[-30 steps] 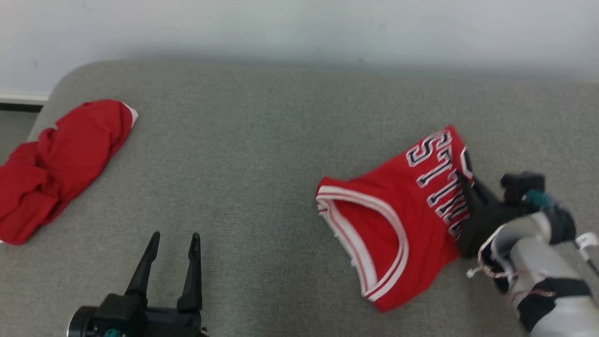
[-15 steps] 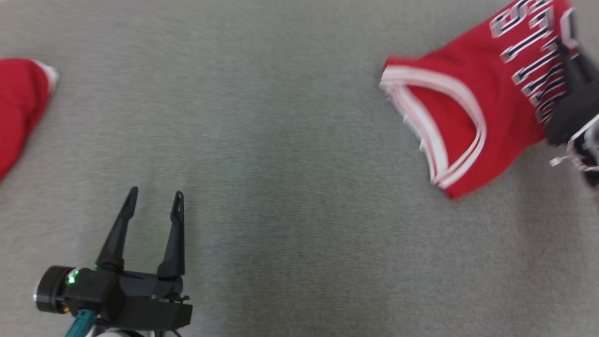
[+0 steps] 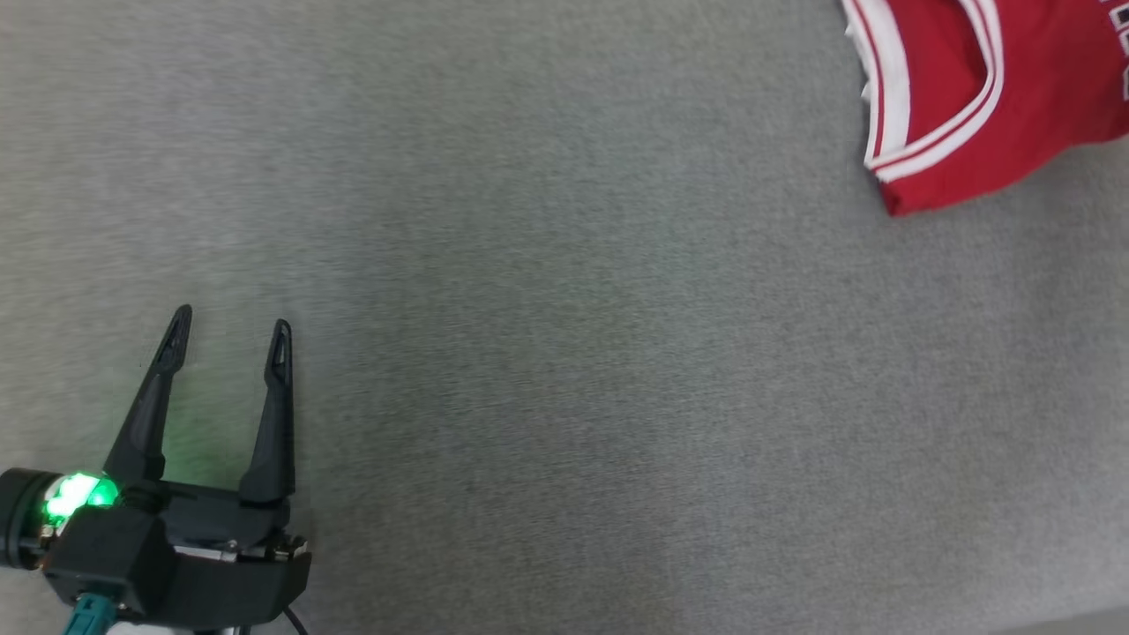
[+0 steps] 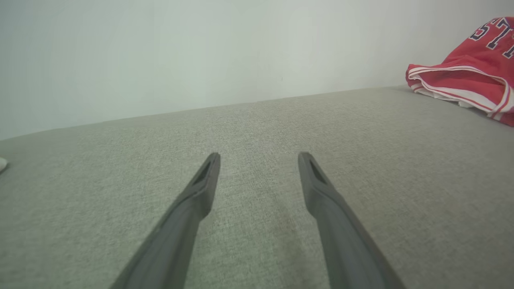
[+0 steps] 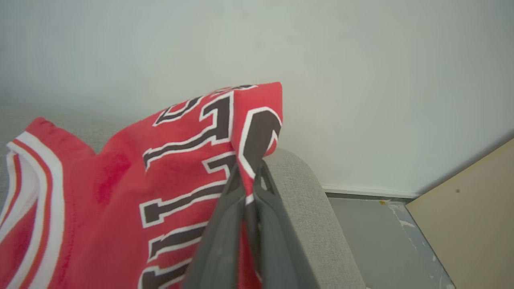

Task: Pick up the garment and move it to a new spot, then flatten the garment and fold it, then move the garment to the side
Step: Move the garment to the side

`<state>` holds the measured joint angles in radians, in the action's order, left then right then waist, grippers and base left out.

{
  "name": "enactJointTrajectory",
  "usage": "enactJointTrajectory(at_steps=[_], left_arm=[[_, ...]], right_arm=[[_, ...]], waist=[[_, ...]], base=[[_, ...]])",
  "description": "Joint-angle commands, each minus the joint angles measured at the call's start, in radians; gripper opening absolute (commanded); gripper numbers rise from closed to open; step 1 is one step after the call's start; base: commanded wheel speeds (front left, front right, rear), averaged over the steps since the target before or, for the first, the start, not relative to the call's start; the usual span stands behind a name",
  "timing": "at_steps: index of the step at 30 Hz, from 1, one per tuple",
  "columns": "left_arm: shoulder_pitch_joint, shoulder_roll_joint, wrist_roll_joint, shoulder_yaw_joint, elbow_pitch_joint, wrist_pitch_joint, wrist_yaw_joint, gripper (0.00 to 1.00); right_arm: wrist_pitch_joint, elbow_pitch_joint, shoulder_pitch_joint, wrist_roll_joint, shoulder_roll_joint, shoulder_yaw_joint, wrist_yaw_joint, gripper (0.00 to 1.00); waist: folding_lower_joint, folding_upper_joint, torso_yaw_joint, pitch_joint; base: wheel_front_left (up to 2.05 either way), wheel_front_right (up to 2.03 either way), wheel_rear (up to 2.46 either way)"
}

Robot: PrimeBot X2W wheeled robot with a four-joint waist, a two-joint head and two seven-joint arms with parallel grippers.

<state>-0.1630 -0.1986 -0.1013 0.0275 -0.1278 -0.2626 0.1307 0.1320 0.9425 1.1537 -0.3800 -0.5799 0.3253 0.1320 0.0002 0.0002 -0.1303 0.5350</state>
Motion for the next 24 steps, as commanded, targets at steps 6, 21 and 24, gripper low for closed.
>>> enactJointTrajectory(at_steps=[6,21,24], left_arm=[[0.016,-0.026,0.008,-0.011,-0.05,-0.003,-0.004,1.0],[0.029,-0.033,0.011,-0.005,-0.076,-0.002,-0.011,1.0],[0.026,-0.03,0.008,-0.005,-0.076,-0.002,-0.015,1.0]], right_arm=[[0.0,0.022,0.077,0.024,-0.041,0.038,-0.003,0.0],[0.007,0.12,0.176,0.085,-0.052,0.075,-0.003,0.0],[0.014,0.155,0.203,0.104,-0.067,0.067,-0.003,0.14]], waist=[[-0.0002,-0.0002,-0.089,0.085],[-0.0002,-0.0002,-0.072,0.104],[-0.0002,-0.0002,-0.064,0.109]], base=[[0.0,0.0,0.0],[0.0,0.0,0.0],[0.0,0.0,0.0]])
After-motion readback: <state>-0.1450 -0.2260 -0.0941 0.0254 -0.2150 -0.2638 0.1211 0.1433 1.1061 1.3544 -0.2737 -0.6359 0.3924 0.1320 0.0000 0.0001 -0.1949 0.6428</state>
